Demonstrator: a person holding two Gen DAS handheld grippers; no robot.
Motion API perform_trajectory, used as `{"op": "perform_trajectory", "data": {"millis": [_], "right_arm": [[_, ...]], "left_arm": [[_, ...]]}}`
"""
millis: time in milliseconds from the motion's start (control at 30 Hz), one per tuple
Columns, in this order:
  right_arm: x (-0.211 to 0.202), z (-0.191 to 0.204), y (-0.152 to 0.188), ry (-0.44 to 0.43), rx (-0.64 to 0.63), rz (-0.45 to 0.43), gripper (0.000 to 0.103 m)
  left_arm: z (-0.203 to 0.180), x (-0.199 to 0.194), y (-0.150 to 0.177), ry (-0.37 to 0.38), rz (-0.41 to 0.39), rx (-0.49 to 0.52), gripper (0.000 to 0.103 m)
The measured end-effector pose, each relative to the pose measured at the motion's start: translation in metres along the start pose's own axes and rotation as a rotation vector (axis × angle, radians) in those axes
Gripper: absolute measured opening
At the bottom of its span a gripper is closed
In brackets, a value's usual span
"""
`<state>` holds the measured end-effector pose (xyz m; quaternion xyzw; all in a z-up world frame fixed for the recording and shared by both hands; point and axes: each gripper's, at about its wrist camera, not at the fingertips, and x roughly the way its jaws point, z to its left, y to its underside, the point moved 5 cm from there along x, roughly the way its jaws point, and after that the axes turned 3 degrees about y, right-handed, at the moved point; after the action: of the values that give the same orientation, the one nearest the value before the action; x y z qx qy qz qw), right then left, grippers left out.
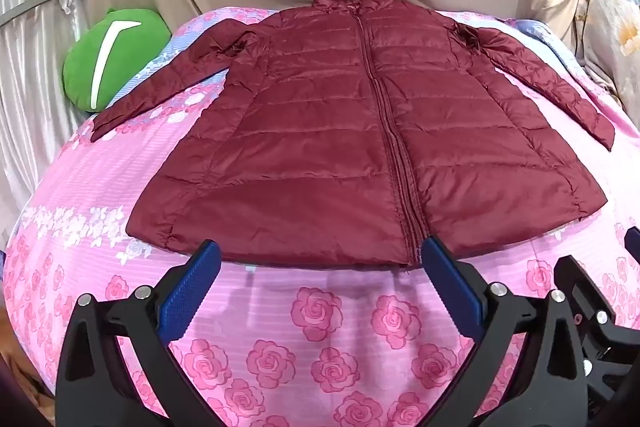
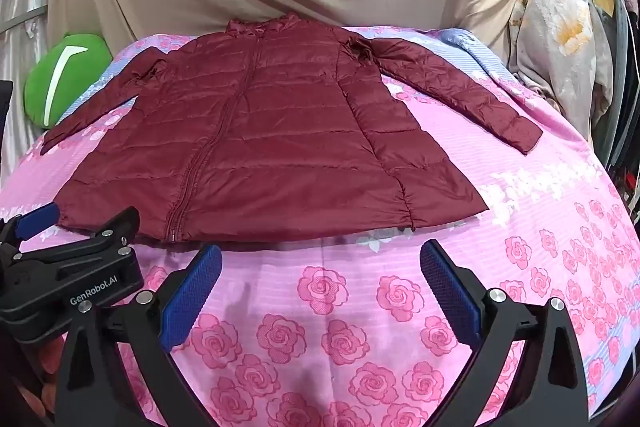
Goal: Fold large clothes
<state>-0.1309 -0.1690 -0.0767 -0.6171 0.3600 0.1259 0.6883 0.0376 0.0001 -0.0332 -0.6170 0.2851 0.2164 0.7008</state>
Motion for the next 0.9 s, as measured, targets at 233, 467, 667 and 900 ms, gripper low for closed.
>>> {"op": "perform_trajectory", "data": {"millis": [233,467,667,900], "right_arm": [[-0.0019,0.0000,-0.0001,-0.008,0.000,0.010,0.098],[0.0029,0.0024,0.0014,-0.004,-0.002,0.015,0.098],[0.0044,0.0027,0.0021,-0.003,-0.004,0.015,0.098],[0.0053,0.0029,0.0033,-0.004,-0.002,0.016,0.098]], "left_arm": [[-0.0030,0.0017,0.0082,-0.007,-0.006,-0.002,0.098],[-0.0030,0.0067,0.0089,-0.005,0.003,-0.007,0.098],[0.0022,0.0060,0.0063,-0.005,0.006,-0.002,0.098],[0.0029,0.0056,0.0063,-0.014,0.010,-0.004,0.098]]}}
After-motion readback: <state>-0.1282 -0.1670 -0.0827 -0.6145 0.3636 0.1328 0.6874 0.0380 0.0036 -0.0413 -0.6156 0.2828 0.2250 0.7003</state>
